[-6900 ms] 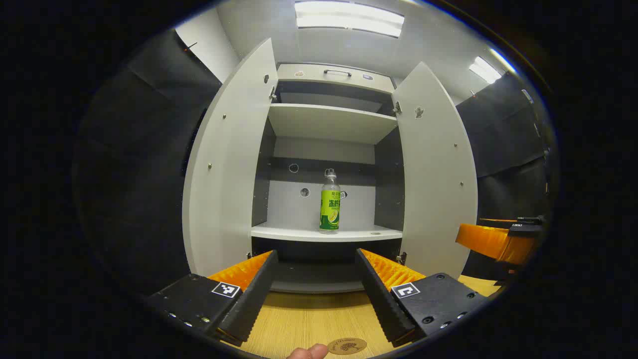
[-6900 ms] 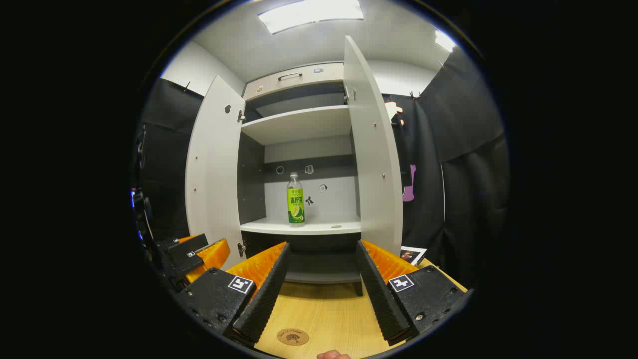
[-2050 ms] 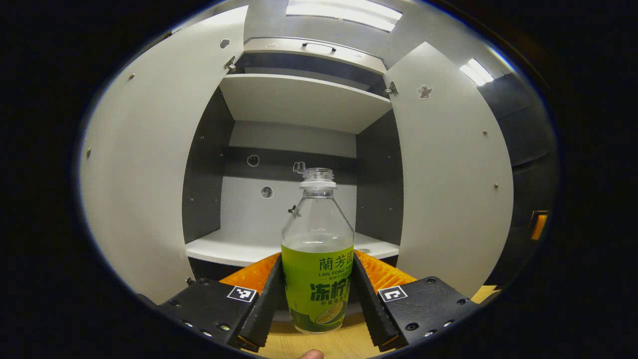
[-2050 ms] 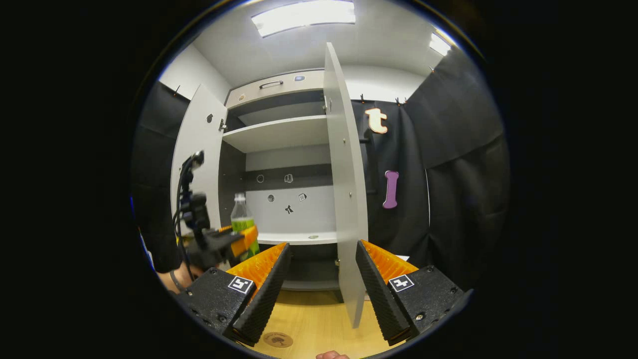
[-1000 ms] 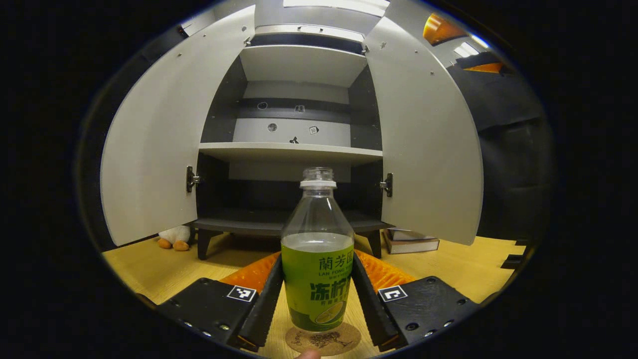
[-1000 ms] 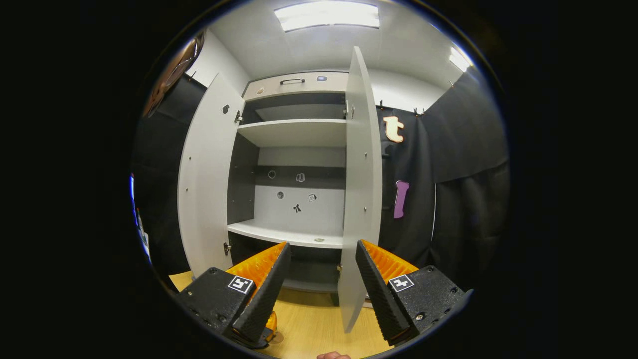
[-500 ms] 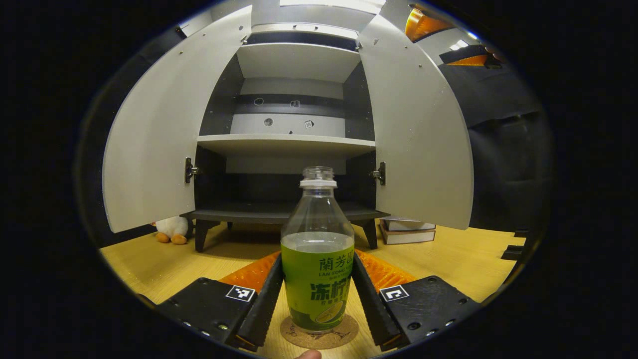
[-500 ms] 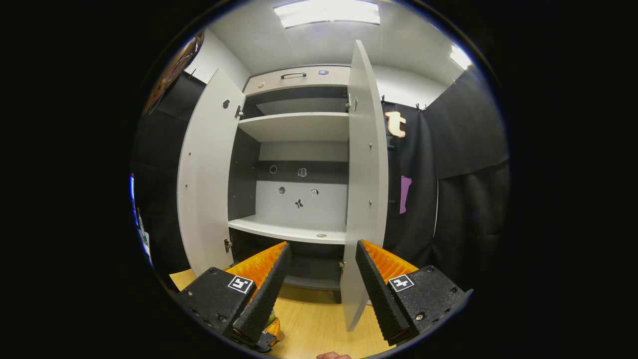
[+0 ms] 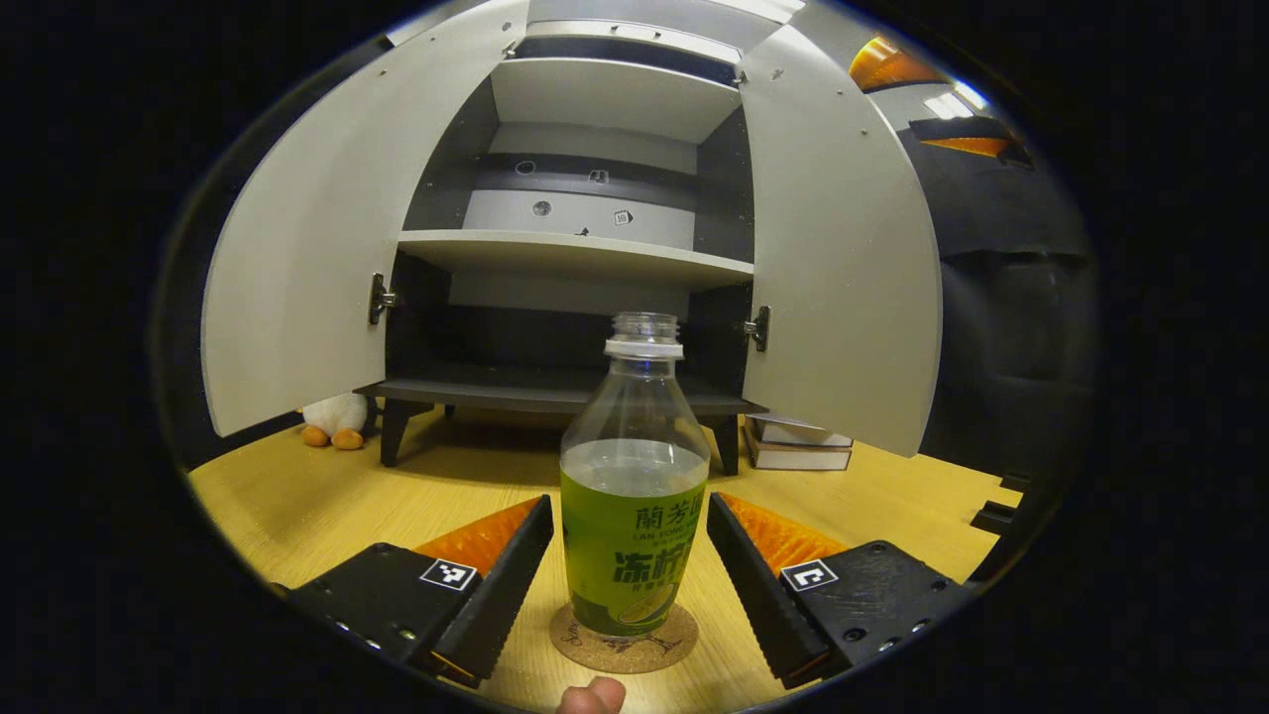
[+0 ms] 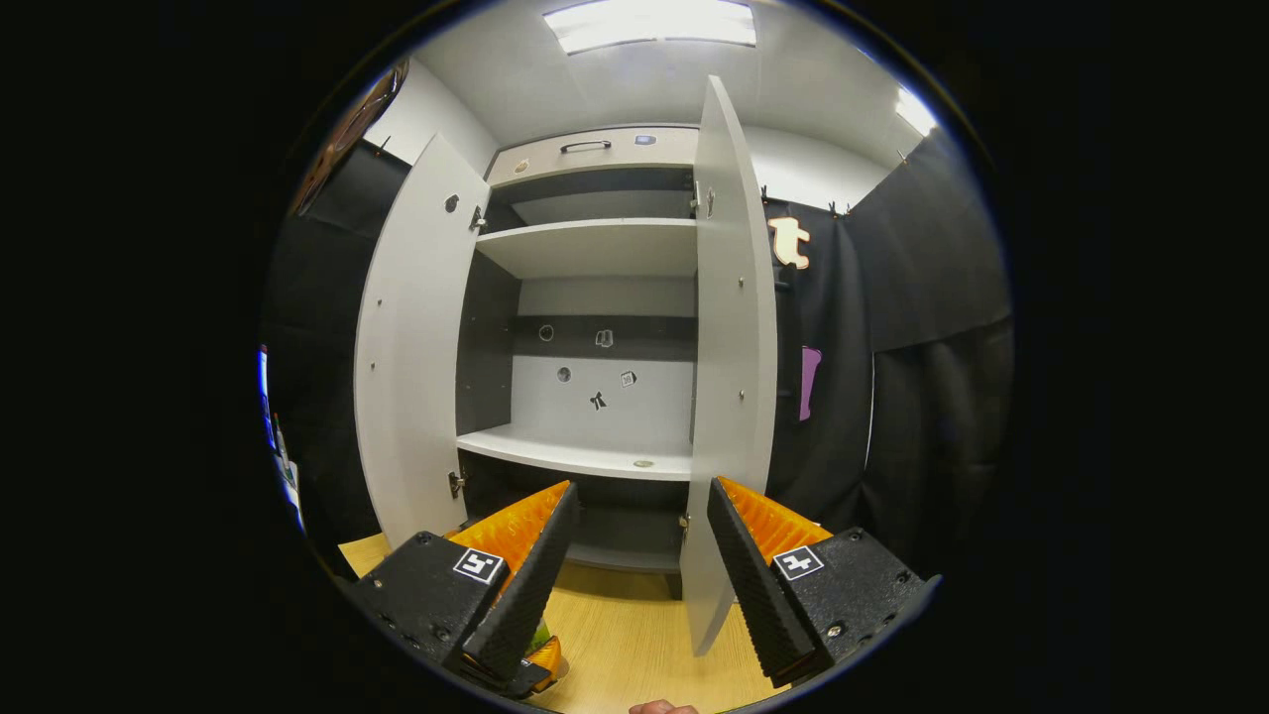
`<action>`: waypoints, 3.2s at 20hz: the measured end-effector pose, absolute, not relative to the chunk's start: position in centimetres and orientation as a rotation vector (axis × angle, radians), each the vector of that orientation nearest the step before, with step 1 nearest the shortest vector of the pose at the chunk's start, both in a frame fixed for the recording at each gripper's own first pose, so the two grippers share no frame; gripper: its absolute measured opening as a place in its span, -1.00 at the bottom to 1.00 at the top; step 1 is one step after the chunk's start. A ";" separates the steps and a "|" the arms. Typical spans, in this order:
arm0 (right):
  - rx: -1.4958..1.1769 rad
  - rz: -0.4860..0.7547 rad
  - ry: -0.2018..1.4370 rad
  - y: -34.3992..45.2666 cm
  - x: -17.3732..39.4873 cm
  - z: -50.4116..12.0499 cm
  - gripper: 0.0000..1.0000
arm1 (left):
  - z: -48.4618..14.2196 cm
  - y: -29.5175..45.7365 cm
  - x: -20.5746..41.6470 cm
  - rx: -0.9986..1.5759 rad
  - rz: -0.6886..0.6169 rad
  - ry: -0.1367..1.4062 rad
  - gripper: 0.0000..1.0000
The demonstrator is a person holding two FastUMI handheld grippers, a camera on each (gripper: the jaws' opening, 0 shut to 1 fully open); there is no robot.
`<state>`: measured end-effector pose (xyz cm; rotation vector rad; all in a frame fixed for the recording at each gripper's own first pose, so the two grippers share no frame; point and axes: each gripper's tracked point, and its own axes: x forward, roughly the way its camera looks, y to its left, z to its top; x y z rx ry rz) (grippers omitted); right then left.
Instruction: Grasp the bottle in the cabinet with the left hand and place it on the coaster, then close the right door with the right hand and the left door with the left hand.
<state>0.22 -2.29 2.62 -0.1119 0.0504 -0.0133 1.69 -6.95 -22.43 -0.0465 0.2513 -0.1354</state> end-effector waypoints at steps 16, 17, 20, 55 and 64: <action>-0.047 -0.040 0.013 -3.8 0.4 1.9 0.63 | -5.1 -3.1 2.5 -0.088 -0.096 0.096 0.90; -0.033 -0.046 -0.005 -4.2 0.2 2.4 0.63 | -4.3 -2.8 2.6 -0.096 -0.095 0.092 1.00; -0.012 -0.076 -0.007 -6.7 0.2 2.8 0.63 | -2.7 -1.8 2.7 -0.083 -0.077 0.077 0.90; 0.052 0.004 -0.139 -8.0 10.3 12.2 0.62 | -4.8 0.5 2.8 -0.077 -0.016 0.141 0.89; 0.019 0.078 -0.146 -4.3 12.0 12.4 0.67 | -4.7 2.2 2.0 -0.076 0.028 0.151 0.90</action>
